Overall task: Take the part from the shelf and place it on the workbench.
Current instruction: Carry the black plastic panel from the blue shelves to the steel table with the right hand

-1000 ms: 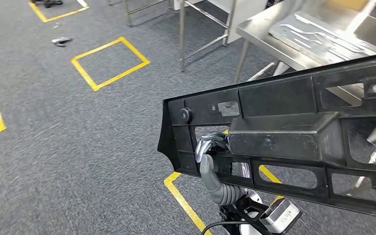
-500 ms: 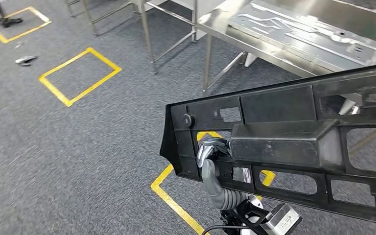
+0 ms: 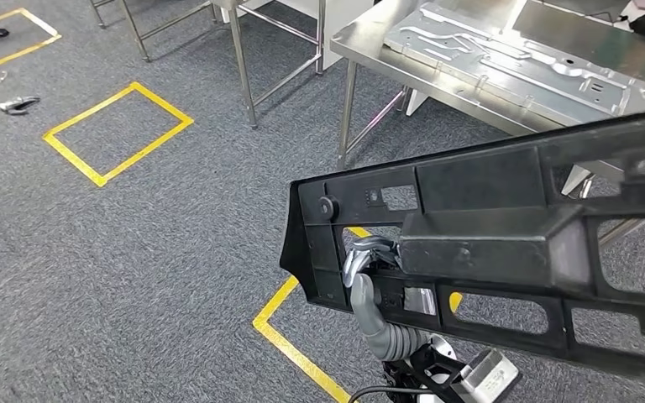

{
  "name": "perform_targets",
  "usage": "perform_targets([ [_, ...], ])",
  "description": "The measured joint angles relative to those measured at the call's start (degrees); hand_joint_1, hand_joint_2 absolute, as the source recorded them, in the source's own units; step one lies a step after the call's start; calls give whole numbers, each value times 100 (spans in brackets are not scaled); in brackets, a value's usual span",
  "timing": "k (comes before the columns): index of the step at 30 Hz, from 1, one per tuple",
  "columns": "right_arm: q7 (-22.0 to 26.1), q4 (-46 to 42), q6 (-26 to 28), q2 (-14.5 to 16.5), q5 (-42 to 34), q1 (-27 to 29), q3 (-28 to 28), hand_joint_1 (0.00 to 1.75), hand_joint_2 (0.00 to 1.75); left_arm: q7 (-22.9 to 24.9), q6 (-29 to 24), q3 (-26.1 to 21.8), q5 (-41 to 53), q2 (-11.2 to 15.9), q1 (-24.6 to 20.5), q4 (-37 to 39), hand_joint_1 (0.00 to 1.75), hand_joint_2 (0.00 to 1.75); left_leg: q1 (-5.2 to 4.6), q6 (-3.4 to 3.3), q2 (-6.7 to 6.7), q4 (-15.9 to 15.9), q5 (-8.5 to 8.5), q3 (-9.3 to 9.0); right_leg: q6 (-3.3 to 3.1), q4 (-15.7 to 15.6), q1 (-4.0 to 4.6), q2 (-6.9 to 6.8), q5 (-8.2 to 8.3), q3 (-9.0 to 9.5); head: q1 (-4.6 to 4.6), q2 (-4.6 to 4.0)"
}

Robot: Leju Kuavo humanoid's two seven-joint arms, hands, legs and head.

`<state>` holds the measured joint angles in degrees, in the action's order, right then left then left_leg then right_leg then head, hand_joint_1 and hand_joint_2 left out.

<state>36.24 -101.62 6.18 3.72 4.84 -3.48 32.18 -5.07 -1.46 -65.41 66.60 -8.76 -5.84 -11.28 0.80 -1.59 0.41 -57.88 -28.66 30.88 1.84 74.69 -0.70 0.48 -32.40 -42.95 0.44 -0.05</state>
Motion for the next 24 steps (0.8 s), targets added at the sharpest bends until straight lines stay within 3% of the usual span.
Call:
perform_targets([
  [1, -9, -4, 7, 0, 4, 6, -4, 175, 175, 7, 2, 3, 10, -1, 5, 1, 0, 175, 0, 7, 8, -1, -31, -38, 0, -1, -6, -9, 107, -33, 0, 0],
  [2, -11, -13, 10, 2, 10, 11, -10, 175, 175, 13, 3, 9, 14, -1, 8, 1, 0, 175, 0, 18, 13, -1, -67, -93, -11, -227, -10, -21, 315, 52, 0, 1],
  [3, -11, -26, 13, 4, 15, 13, -16, 175, 175, 17, 4, 15, 16, -2, 8, 1, 0, 175, 0, 30, 18, 1, -107, -154, -30, -593, -8, -40, 563, 213, 0, 0],
  [5, -10, -56, 14, 11, 29, 9, -32, 175, 175, 22, 8, 28, 19, -4, 1, 1, 0, 175, -11, 81, 28, 20, -197, -246, -88, -1261, 29, -96, 784, 543, 3, 0],
  [8, -14, -87, 17, 19, 42, 21, -46, 175, 175, 39, 21, 37, 40, -5, -18, 1, 0, 175, -25, 196, 56, 111, -300, -356, -195, -1546, 88, -104, 631, 718, 9, 1],
  [10, -15, -112, 24, 30, 45, 41, -55, 175, 175, 57, 37, 42, 56, -4, -30, -2, 0, 175, -22, 255, 59, 78, -343, -440, -265, -1639, 55, -69, 564, 874, 1, 1],
  [11, -13, -126, 26, 40, 48, 45, -59, 175, 175, 66, 43, 44, 59, -3, -36, -3, 0, 175, -23, 276, 46, -118, -398, -373, -300, -1701, 35, -57, 525, 988, -13, 1],
  [12, -13, -134, 27, 49, 49, 49, -61, 175, 175, 72, 47, 45, 60, -2, -31, -4, 0, 175, -13, 290, 26, -455, -481, -180, -330, -1747, 22, -52, 475, 1099, -26, 1],
  [14, -14, -139, 29, 59, 51, 60, -62, 175, 175, 78, 53, 44, 59, -2, -15, -4, 0, 175, -13, 318, 9, -1306, -663, 427, -368, -1778, 31, -35, 328, 1289, -47, 1],
  [15, -16, -139, 34, 59, 51, 71, -62, 175, 175, 76, 57, 43, 55, -2, -3, -4, 0, 175, -14, 327, 8, -1589, -637, 710, -373, -1780, 36, -15, 237, 1394, -47, 1],
  [16, -16, -139, 43, 59, 51, 81, -63, 175, 175, 75, 60, 42, 52, -2, 4, -4, 0, 175, -14, 329, 7, -1663, -463, 909, -371, -1781, 39, 7, 136, 1520, -48, 1],
  [18, -15, -139, 63, 59, 52, 90, -63, 175, 175, 75, 63, 40, 50, -2, 15, -4, 0, 175, -18, 299, 1, -1185, 237, 1012, -357, -1791, 44, 47, -90, 1820, -48, 1],
  [19, -15, -137, 71, 57, 53, 96, -64, 175, 175, 79, 63, 41, 53, -1, 28, -4, 0, 175, -33, 268, -11, -937, 530, 976, -342, -1817, 42, 66, -194, 1957, -42, 1],
  [20, -14, -135, 78, 57, 54, 104, -67, 175, 175, 79, 61, 41, 55, 0, 50, -3, 0, 175, -58, 231, -18, -742, 710, 917, -311, -1847, 43, 83, -278, 2069, -40, 1],
  [21, -15, -133, 81, 58, 55, 115, -70, 175, 175, 79, 57, 42, 56, 1, 69, -3, 0, 175, -88, 190, -22, -638, 720, 845, -271, -1889, 37, 97, -340, 2157, -43, 1],
  [22, -16, -133, 85, 61, 55, 126, -74, 175, 175, 77, 52, 42, 55, 5, 78, -3, 0, 175, -118, 149, -21, -610, 604, 761, -230, -1940, 31, 105, -368, 2225, -50, 1],
  [24, -15, -150, 86, 74, 57, 129, -81, 175, 175, 72, 39, 43, 53, 10, 63, -4, 0, 175, -110, 64, -14, -305, 335, 496, -161, -1792, 31, 95, -258, 2206, -73, 2],
])
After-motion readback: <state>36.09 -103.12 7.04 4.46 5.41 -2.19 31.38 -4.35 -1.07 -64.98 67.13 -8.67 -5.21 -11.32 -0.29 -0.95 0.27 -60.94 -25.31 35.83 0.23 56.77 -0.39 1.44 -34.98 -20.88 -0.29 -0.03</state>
